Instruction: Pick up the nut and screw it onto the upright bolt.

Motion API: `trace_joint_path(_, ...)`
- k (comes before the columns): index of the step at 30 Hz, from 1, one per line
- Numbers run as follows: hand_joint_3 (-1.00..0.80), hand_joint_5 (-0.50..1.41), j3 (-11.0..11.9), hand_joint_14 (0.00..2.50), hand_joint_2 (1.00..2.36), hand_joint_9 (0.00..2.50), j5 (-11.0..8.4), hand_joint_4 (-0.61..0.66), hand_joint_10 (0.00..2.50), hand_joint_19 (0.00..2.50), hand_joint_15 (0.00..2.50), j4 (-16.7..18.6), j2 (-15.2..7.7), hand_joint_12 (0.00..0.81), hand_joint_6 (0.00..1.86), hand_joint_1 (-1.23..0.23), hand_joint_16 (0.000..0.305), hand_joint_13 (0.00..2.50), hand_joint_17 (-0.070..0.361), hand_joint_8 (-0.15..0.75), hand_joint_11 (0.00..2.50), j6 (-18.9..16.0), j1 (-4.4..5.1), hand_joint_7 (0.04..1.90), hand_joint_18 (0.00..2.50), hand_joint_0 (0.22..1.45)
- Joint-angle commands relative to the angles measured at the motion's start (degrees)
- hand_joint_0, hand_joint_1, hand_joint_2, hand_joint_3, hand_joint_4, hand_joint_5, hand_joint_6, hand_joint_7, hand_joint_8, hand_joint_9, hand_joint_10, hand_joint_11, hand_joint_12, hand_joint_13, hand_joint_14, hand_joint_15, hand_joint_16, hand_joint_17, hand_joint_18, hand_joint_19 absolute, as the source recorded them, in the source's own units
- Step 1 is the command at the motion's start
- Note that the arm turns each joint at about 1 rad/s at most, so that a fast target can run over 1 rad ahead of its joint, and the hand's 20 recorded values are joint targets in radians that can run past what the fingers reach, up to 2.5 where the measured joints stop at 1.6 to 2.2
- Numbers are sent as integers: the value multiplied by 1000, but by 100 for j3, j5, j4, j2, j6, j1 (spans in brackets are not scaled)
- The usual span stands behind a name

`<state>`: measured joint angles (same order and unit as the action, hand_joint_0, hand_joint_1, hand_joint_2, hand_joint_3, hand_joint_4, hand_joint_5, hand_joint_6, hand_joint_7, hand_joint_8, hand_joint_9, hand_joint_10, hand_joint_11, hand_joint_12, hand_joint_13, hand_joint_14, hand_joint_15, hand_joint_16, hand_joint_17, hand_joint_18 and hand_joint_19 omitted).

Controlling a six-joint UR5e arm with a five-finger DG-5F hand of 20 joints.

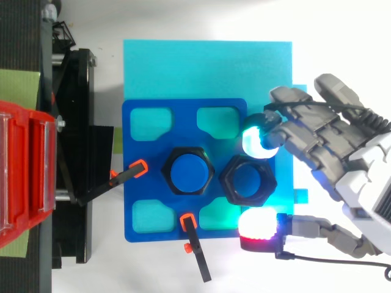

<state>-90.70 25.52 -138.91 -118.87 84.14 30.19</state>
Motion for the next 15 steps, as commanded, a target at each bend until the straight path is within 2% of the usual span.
trace_joint_path(1,-500,-140,70,0,1000,501,50,335,0,0,0,-558,119,368,500,-633,47,506,106,312,0,-205,-48,1266,448,526)
trace_joint_path(5,-500,-140,79,0,1000,501,68,329,0,0,0,-1120,286,368,500,-632,47,505,106,313,0,-354,-92,1266,447,525)
trace_joint_path(9,-500,-140,131,0,1000,501,85,336,0,0,0,-1322,409,368,500,-631,47,505,106,313,0,-389,-136,1268,448,525)
trace_joint_path(11,-500,-140,140,0,1000,501,129,331,0,0,0,-1595,655,367,500,-630,47,504,106,314,0,-380,-171,1268,447,524)
trace_joint_path(15,-500,-140,175,0,1000,500,129,331,0,0,0,-1850,910,367,500,-628,47,504,106,314,0,-266,-224,1272,448,523)
